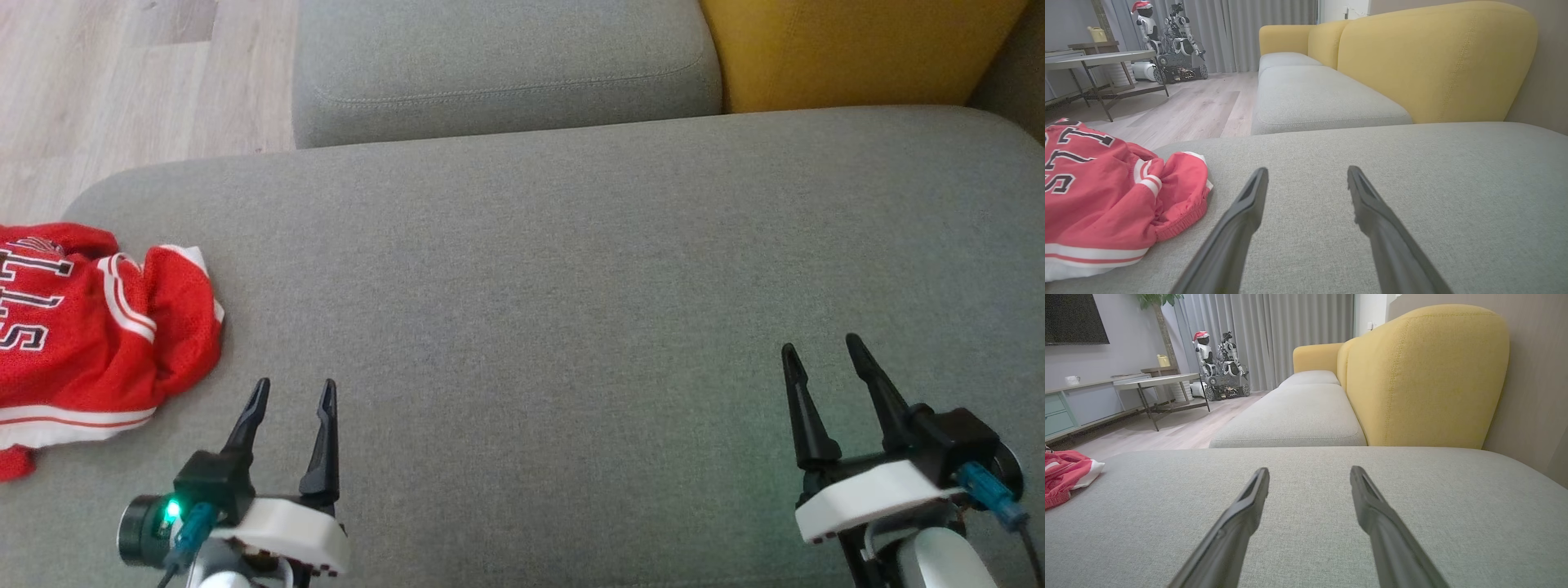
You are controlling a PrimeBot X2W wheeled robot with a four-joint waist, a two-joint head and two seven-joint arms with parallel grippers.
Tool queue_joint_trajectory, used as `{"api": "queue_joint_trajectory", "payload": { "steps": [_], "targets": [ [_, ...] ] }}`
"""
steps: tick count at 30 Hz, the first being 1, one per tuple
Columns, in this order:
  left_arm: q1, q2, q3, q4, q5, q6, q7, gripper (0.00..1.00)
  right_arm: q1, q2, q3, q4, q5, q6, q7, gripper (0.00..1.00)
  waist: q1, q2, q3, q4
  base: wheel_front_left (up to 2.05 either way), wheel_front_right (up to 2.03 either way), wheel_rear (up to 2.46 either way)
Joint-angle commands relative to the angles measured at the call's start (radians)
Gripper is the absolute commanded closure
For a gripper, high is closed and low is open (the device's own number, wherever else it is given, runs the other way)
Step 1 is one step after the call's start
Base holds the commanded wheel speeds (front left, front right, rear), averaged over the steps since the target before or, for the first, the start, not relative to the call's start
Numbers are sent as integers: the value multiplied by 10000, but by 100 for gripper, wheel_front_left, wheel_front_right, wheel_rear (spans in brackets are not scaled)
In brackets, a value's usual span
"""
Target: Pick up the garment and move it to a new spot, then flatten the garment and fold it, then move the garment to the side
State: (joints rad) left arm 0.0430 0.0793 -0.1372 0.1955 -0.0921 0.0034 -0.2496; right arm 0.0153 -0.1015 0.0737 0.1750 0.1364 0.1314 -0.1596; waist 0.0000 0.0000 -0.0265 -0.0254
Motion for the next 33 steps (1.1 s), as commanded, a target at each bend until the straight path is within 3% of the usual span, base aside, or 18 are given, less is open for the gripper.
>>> {"api": "queue_joint_trajectory", "payload": {
  "steps": [1, 17, 33],
  "targets": [
    [-363, 13, 418, -291, -61, 45, -122, 0, -268, -27, 156, -286, 46, -7, -76, 0, 0, 0, 5, -2, 0, 0, 0],
    [-490, -39, 501, -123, 29, 68, -122, 0, -210, 13, 47, -339, 18, -7, 31, 0, 0, 0, 38, 239, 0, 0, 0],
    [-710, 63, 947, -362, -35, 160, -122, 0, -129, 27, 359, -1020, -155, -7, 376, 0, 0, 0, 9, 2675, 0, 0, 0]
  ]
}}
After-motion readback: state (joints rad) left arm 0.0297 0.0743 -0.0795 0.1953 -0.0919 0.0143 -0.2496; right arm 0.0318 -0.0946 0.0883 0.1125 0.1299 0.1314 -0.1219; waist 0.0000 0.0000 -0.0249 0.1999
